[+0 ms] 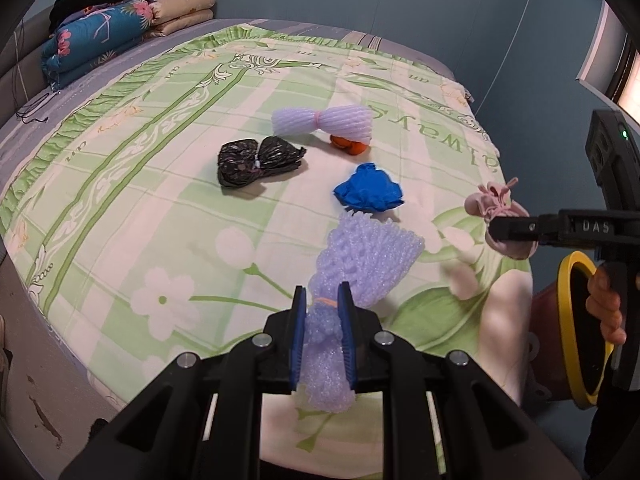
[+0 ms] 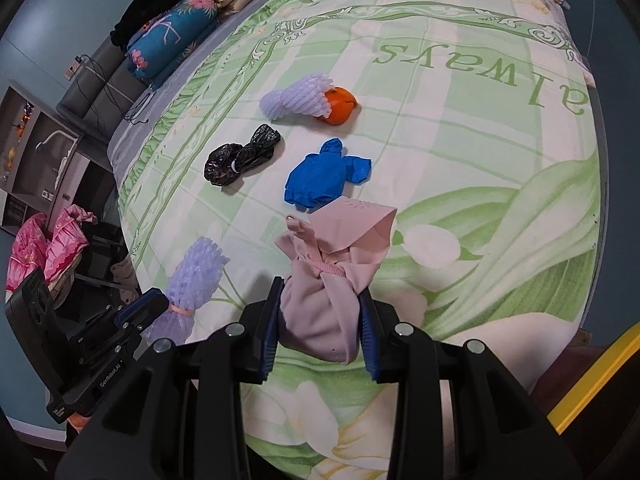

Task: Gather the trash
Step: 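Carry the lavender foam net and pink bag over the bin with both tools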

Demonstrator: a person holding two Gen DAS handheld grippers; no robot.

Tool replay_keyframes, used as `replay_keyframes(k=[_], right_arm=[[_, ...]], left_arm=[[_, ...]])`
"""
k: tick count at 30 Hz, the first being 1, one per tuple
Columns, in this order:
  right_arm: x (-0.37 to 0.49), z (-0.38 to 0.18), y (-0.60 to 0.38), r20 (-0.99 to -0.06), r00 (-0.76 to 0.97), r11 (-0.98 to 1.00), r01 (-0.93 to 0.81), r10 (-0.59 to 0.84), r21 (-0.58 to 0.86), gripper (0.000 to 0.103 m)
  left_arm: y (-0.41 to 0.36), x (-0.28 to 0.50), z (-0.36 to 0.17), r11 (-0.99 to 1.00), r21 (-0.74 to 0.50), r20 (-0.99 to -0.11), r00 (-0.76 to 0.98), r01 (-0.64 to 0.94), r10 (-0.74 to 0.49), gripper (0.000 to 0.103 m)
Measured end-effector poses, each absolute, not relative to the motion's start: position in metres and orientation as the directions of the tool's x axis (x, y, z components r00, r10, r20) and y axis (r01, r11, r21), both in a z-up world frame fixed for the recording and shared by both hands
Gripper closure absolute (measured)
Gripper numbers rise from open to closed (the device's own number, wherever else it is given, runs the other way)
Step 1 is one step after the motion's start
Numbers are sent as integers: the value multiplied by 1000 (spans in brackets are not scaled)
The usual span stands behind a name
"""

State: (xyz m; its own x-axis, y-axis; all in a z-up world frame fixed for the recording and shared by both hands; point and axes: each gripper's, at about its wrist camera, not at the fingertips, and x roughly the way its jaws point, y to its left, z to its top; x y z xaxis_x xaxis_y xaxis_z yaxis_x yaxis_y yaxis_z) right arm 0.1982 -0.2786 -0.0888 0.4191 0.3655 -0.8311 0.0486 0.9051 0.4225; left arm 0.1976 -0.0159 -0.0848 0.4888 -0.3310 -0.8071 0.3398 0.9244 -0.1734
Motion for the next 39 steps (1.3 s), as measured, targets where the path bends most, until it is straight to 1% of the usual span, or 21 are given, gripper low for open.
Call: replay_keyframes(k=[11, 19, 29, 39], right_arm=[[166, -74, -311, -807, 471, 895, 75, 356, 439, 71], [138, -58, -338, -791, 521, 897, 101, 321, 431, 71], [104, -51, -386, -782, 564, 881, 187, 265, 434, 71], [70, -41, -425, -781, 593, 861, 277, 196, 426, 71]], left_arm=[[-52, 185, -72, 896, -195, -787, 481, 398, -385, 88], [-84, 173, -62, 866, -201, -776, 465, 459, -426, 88], [-125, 159, -50, 821, -199, -767, 437, 534, -470, 88], [-173, 142, -40, 742, -186, -760, 384, 644, -524, 88]])
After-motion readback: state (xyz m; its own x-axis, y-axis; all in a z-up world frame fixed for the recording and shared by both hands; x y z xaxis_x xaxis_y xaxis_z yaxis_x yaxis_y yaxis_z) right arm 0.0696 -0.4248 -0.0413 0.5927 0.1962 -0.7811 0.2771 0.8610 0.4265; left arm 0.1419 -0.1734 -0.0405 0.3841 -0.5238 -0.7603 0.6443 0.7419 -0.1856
